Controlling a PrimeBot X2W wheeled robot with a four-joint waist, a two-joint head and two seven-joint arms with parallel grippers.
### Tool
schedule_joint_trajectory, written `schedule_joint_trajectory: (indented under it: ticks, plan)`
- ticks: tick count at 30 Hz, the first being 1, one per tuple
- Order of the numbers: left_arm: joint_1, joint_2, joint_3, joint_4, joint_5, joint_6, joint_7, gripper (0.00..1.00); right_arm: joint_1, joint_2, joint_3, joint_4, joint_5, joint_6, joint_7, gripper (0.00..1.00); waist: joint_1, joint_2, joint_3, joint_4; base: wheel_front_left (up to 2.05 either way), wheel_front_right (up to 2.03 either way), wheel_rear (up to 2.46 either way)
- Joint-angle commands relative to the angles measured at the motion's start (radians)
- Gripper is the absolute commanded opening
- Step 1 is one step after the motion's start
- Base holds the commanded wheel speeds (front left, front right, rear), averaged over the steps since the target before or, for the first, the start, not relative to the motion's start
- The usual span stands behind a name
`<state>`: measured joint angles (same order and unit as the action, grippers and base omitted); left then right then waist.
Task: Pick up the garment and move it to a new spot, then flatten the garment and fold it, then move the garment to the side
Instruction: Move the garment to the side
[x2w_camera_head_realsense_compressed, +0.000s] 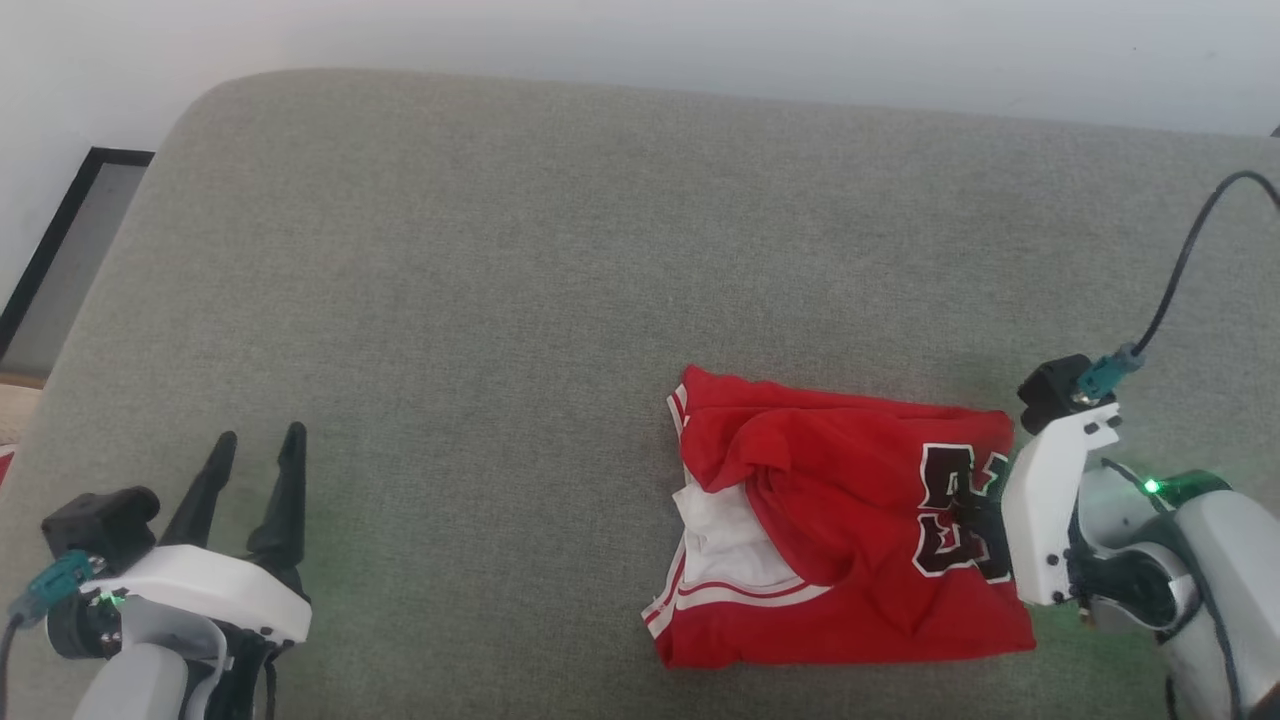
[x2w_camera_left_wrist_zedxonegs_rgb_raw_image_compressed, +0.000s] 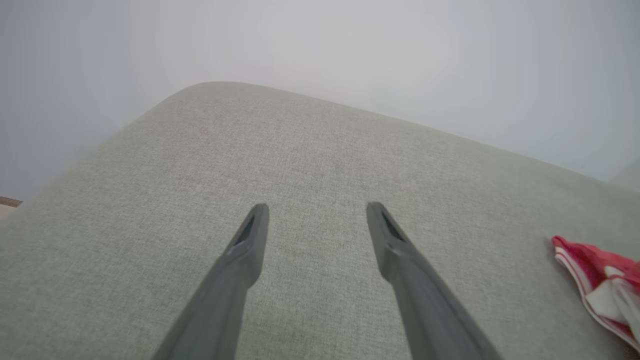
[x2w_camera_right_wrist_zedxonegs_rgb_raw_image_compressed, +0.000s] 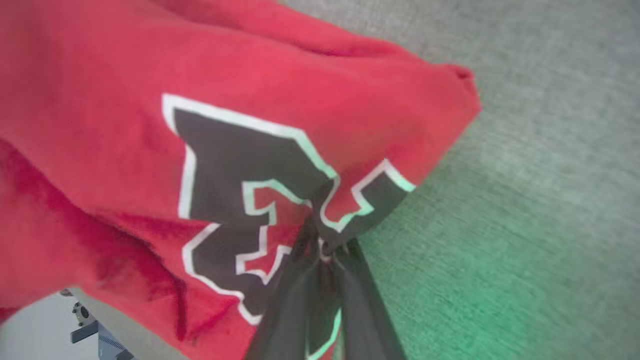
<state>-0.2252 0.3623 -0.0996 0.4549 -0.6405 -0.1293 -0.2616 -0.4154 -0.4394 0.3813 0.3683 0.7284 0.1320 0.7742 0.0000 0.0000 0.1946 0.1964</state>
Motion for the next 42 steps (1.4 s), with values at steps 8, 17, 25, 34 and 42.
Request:
schedule_joint_trajectory:
  ticks: [8, 17, 25, 34, 42]
  plan:
    - [-0.037, 0.009, 0.014, -0.002, -0.017, -0.002, -0.004, 1.0, -0.025, -0.011, -0.077, -0.052, -0.036, -0.003, 0.023, 0.0, 0.0, 0.0, 0.017, -0.035, 0.0, 0.0, 0.0]
    - [-0.074, 0.02, -0.002, -0.029, -0.001, -0.002, -0.004, 1.0, -0.078, -0.081, -0.157, -0.095, -0.055, -0.002, 0.013, 0.0, 0.0, 0.0, 0.038, -0.109, 0.0, 0.0, 0.0]
    - [-0.124, 0.026, -0.04, -0.056, 0.01, -0.002, -0.004, 1.0, -0.153, -0.162, -0.217, -0.088, -0.07, -0.002, -0.026, 0.0, 0.0, 0.0, 0.076, -0.194, 0.0, 0.0, 0.0]
    - [-0.211, 0.022, -0.094, -0.086, 0.03, -0.002, -0.004, 1.0, -0.256, -0.238, -0.254, -0.018, -0.101, -0.002, -0.118, 0.0, 0.0, 0.0, 0.14, -0.282, 0.0, 0.0, 0.0]
    - [-0.302, 0.039, -0.169, -0.101, 0.02, -0.002, -0.004, 1.0, -0.349, -0.279, -0.278, 0.082, -0.174, -0.002, -0.233, 0.0, 0.0, 0.0, 0.211, -0.34, 0.0, 0.0, 0.0]
